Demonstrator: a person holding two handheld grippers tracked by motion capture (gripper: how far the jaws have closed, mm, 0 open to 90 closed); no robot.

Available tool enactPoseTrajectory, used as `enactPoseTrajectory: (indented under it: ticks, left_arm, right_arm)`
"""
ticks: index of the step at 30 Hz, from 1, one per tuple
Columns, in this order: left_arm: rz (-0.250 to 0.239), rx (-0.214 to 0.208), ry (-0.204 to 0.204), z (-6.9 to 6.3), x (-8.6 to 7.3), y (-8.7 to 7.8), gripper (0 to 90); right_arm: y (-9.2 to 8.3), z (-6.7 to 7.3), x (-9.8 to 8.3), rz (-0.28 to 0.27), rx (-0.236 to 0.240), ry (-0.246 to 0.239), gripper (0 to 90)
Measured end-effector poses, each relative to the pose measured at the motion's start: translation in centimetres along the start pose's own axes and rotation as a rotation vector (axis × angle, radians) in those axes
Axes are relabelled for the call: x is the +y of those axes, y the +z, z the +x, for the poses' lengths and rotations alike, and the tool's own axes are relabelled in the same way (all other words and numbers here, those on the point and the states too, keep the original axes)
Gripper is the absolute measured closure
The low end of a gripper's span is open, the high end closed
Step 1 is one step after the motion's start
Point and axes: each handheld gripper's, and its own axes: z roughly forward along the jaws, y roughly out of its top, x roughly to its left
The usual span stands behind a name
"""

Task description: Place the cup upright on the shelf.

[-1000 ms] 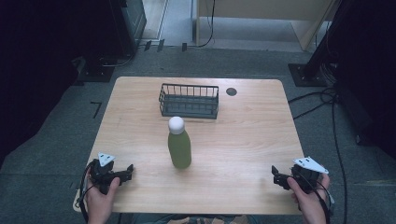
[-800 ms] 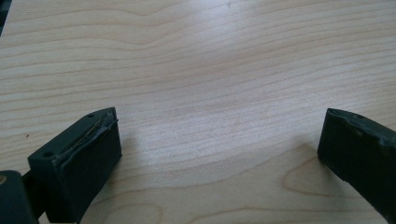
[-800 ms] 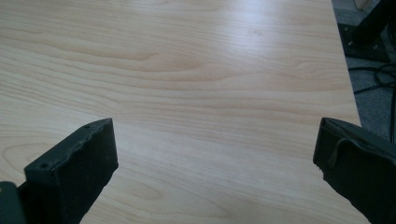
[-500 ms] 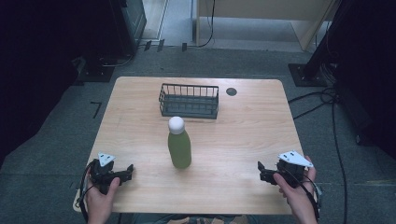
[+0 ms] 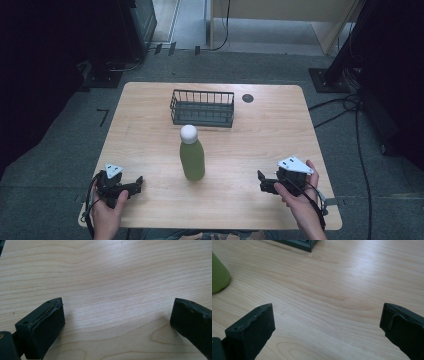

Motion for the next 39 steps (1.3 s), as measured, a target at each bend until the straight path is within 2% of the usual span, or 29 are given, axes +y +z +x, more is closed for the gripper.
enactPoseTrajectory:
  ticks: [18, 39]
  left_arm:
    - [0.001, -0.003, 0.003, 0.0, 0.0, 0.0, 0.0]
    - [0.000, -0.005, 0.005, 0.0, 0.0, 0.0, 0.0]
  right_arm:
    - [1.5, 3.7, 2.2, -0.033, 0.089, -0.015, 0.0]
    - [3.2, 8.4, 4.3, -0.070, 0.201, -0.062, 0.0]
